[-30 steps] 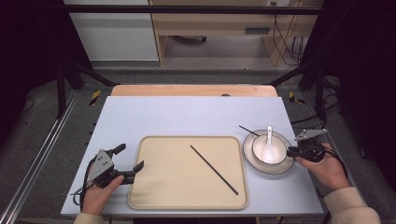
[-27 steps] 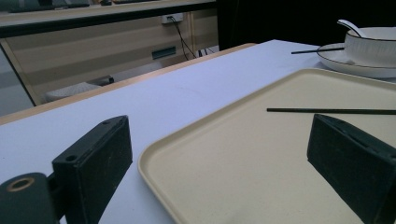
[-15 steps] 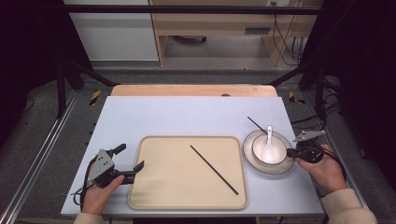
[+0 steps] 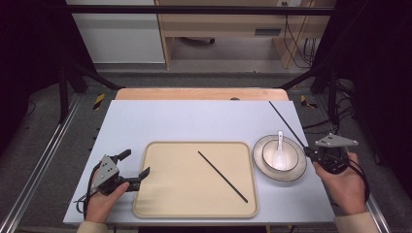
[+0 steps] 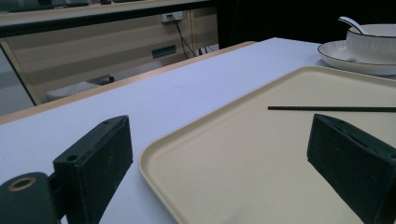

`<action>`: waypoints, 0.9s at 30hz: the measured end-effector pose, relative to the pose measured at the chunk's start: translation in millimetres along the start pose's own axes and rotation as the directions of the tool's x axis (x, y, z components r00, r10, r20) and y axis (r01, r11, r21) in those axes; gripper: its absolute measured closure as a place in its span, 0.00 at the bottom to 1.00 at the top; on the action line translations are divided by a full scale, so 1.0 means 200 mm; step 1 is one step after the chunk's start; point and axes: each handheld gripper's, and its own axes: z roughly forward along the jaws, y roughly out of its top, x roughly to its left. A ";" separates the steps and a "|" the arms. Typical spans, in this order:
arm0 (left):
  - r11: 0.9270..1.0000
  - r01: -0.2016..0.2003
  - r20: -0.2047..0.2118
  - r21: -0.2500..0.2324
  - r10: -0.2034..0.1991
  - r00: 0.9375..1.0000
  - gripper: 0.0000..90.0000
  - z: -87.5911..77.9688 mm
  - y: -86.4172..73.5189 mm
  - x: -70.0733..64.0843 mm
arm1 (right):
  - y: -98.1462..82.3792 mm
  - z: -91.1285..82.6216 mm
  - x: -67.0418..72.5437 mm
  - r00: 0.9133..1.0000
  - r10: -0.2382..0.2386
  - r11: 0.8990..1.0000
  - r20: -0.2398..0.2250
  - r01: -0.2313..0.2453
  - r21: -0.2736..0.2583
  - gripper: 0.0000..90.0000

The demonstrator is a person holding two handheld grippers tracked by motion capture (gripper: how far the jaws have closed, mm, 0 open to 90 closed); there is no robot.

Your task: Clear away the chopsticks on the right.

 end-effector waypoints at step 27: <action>1.000 -0.005 -0.004 -0.008 0.005 1.000 0.07 -0.01 0.01 0.00 | 0.03 0.12 0.76 0.949 -0.083 0.995 -0.305 0.093 0.019 0.95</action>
